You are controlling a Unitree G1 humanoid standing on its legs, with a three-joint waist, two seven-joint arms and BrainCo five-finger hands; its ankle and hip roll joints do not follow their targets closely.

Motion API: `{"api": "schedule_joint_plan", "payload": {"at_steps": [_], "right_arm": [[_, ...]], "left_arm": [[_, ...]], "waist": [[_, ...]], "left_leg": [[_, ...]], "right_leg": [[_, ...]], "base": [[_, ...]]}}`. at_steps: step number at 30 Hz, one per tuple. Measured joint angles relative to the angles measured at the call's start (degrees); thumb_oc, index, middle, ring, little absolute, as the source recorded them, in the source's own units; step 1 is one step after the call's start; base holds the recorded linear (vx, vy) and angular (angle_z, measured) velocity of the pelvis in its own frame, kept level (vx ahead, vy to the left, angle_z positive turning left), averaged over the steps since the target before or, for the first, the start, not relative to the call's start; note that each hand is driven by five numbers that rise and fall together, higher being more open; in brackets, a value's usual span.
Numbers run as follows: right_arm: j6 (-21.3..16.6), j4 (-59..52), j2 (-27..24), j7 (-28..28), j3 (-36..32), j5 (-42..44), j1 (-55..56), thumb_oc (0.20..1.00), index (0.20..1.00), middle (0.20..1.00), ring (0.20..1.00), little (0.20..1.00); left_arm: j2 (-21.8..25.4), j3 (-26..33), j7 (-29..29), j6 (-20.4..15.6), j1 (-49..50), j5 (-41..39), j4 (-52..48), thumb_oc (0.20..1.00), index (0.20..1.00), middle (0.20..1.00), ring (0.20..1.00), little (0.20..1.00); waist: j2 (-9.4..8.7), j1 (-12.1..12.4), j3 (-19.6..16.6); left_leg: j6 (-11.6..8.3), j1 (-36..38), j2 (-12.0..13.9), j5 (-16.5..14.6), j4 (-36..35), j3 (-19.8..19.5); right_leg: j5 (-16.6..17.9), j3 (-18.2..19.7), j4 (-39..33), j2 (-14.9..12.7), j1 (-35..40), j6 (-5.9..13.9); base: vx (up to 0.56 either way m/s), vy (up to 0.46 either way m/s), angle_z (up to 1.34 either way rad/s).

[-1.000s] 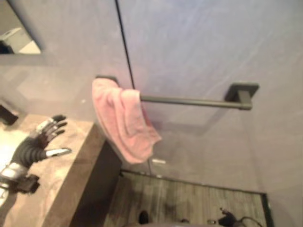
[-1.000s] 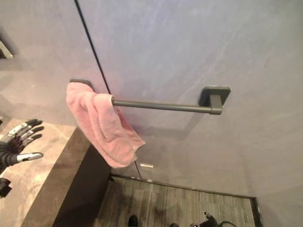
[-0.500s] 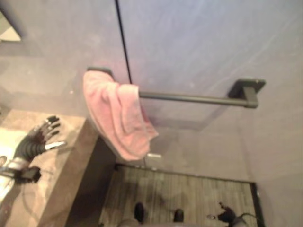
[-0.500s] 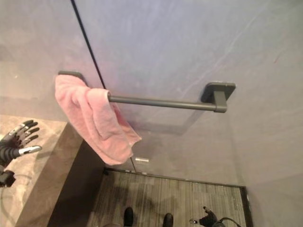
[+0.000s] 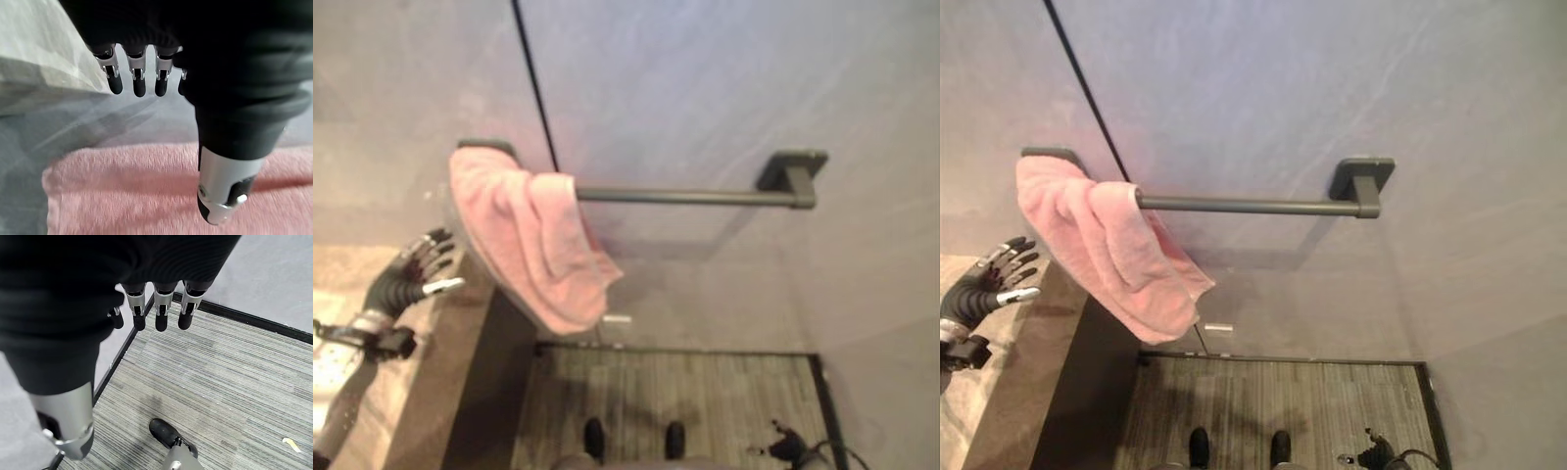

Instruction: Put brush and paste in cup on sink, flatten towel.

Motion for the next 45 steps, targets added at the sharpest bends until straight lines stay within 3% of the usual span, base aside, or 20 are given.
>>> {"api": "schedule_joint_plan", "payload": {"at_steps": [3,4,5,6,24,25,26,45], "right_arm": [[0.02,-0.04,-0.02,0.00,0.00,0.01,0.48,1.000,1.000,1.000,1.000,1.000],[0.02,-0.04,-0.03,0.00,-0.01,0.01,0.68,1.000,1.000,1.000,1.000,1.000],[0.00,-0.11,-0.05,-0.01,-0.01,0.01,1.09,1.000,1.000,1.000,1.000,1.000],[0.00,-0.11,-0.05,-0.01,-0.01,0.01,1.24,1.000,1.000,1.000,1.000,1.000],[-0.27,-2.14,-0.17,-0.04,0.13,-0.04,2.22,1.000,1.000,1.000,1.000,1.000],[-0.27,-2.14,-0.17,-0.04,0.14,-0.04,2.29,1.000,1.000,1.000,1.000,1.000],[-0.27,-2.07,-0.17,-0.04,0.14,-0.04,2.30,1.000,1.000,1.000,1.000,1.000],[-0.16,-2.22,-0.27,-0.10,0.15,-0.04,2.29,1.000,1.000,1.000,1.000,1.000]], "left_arm": [[0.00,-0.24,-0.03,0.02,0.03,0.01,-0.08,1.000,1.000,1.000,1.000,1.000],[0.00,-0.23,-0.02,0.01,0.03,0.01,-0.08,0.677,0.677,0.677,0.677,0.677],[0.06,-0.23,-0.03,0.02,0.11,0.01,-0.08,0.677,0.677,0.677,0.677,0.677],[0.12,-0.21,-0.03,0.02,0.26,0.00,-0.08,0.200,0.200,0.200,0.200,0.200],[0.10,-0.68,-0.11,0.22,0.92,0.05,0.23,0.200,0.200,0.200,0.200,0.200],[0.10,-0.68,-0.07,0.22,0.91,0.06,0.24,0.426,0.426,0.426,0.426,0.426],[0.12,-0.67,0.00,0.22,0.91,0.14,0.33,1.000,1.000,1.000,1.000,1.000],[0.60,-1.71,1.59,0.23,-1.89,1.57,1.30,1.000,1.000,1.000,1.000,1.000]], "waist": [[0.00,-0.17,-0.02],[0.01,-0.17,-0.04],[0.08,-0.12,-0.06],[0.10,-0.12,-0.10],[-0.66,-0.40,-3.79],[-0.70,-0.42,-3.80],[-0.73,-0.42,-3.79],[-1.02,-0.29,-3.34]], "left_leg": [[0.02,-0.17,0.08,0.02,0.01,0.15],[0.14,-0.18,0.08,0.09,0.01,0.14],[0.28,-0.21,0.09,0.19,0.03,0.12],[0.29,-0.21,0.07,0.20,0.06,0.13],[0.38,-1.16,-0.07,0.28,0.28,0.23],[0.39,-1.16,-0.08,0.28,0.28,0.27],[0.39,-1.16,-0.08,0.28,0.28,0.35],[0.37,-1.90,-0.01,0.27,0.26,0.56]], "right_leg": [[0.07,-0.16,0.00,-0.01,-0.23,-0.06],[0.11,-0.17,0.00,-0.01,-0.24,-0.11],[0.33,-0.24,0.00,-0.01,0.02,-0.43],[0.45,-0.27,0.01,0.00,0.03,-0.55],[0.78,-0.17,0.20,0.01,-1.04,-0.64],[0.80,-0.15,0.25,0.01,-1.05,-0.61],[0.81,-0.12,0.21,-0.01,-1.06,-0.60],[0.80,0.01,0.02,0.00,-2.09,-0.58]], "base": [[0.01,-0.008,-0.03],[0.00,0.000,0.00],[0.00,0.000,0.00],[0.00,0.000,0.00],[0.00,0.000,0.00],[0.00,0.000,0.00],[0.00,0.000,0.00],[0.00,0.000,0.00]]}}
